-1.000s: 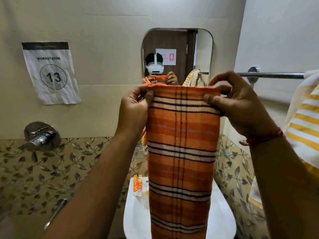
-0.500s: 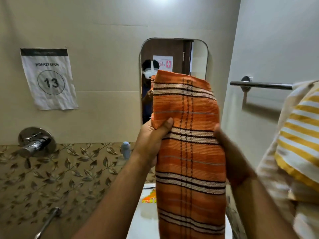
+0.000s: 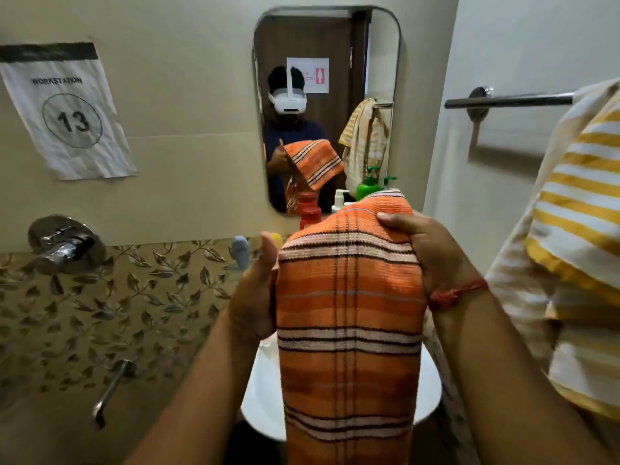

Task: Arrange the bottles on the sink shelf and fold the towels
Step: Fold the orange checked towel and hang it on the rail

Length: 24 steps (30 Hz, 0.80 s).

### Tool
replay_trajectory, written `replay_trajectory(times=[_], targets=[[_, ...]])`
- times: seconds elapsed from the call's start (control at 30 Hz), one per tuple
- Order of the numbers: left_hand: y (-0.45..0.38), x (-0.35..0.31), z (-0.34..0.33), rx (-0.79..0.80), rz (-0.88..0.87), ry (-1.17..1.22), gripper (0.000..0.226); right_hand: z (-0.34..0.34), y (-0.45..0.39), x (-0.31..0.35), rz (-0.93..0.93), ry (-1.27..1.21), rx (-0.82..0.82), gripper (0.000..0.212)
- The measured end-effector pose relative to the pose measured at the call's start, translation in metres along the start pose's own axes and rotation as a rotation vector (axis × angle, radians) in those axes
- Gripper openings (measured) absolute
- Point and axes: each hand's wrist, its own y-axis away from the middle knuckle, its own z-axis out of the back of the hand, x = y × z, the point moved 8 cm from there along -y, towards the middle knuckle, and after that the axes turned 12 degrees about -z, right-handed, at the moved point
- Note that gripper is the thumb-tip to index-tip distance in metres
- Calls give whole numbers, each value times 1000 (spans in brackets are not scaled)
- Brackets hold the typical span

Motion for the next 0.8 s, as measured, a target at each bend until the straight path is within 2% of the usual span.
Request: replay_trajectory(times=[0.1,0.2,0.27,0.37,0.5,0.57,0.63,0.7,0.8], targets=[[-3,-7,1,-72,-49,-91,100,1,-1,-14,-158,-98,58,44],[-7,-13,-3,-53,-81,-255,102,-2,3,-17,-234,-131,166,49],[-11,-17,-5,-51,-121,-344,91,-6,3,-16,-227,-166,230,47],[-16,-28,-7,-135,-235,-317,63,-5,5,-11,-113,-249,331,42],[-27,-42,-13,-230,-282,-321,62,-2,20,-41,-110,2,452,46],[-31,-50,-14,-261,-289,-287,63,0,22,-51,-55,142,425,50],[-29,-51,-11,-230,-245,-203,64,-4,23,-46,-2,118,375,55],[-17,-44,-7,-158,-108,-152,53,-6,23,-38,19,34,319,50],[12,-17,11,-147,131,-109,48,-3,20,-41,-76,-18,192,48]])
